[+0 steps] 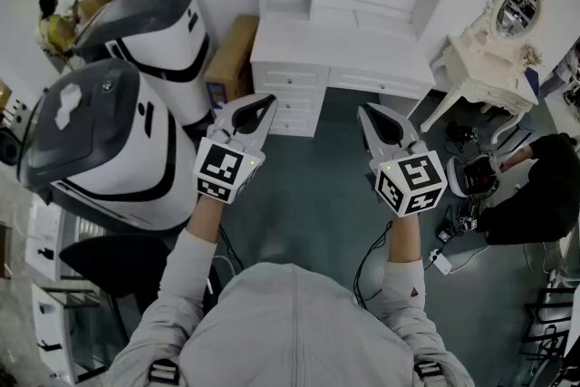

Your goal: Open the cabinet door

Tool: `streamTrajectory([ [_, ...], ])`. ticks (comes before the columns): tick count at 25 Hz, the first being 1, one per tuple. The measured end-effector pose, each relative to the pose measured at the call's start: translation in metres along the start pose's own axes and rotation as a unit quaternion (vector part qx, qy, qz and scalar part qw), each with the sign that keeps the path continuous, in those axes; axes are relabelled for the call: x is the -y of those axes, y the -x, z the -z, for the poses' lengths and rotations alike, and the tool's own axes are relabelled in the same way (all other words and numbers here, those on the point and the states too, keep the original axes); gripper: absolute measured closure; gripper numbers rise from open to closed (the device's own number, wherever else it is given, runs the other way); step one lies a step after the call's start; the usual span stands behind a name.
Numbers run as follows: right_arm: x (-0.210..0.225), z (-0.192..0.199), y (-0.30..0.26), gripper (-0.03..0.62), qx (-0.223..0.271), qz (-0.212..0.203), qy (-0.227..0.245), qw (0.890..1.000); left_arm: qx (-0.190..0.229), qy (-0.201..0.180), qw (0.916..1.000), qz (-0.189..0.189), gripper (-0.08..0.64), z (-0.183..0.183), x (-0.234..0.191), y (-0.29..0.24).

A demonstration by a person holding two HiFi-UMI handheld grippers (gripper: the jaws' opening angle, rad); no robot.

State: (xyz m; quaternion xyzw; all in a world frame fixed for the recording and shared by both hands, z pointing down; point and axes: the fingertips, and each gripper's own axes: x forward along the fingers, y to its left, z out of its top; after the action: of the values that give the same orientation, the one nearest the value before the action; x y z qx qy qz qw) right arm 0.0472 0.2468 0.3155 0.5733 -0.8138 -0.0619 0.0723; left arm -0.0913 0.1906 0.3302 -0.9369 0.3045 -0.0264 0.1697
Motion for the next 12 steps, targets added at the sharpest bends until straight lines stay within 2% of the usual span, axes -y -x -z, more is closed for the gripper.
streamTrajectory([
  [12,0.007,0.0,0.019,0.591,0.022,-0.021,-0.049,0.998,-0.003,0.005,1.0,0.0,0.541,-0.006,0.023,0.004],
])
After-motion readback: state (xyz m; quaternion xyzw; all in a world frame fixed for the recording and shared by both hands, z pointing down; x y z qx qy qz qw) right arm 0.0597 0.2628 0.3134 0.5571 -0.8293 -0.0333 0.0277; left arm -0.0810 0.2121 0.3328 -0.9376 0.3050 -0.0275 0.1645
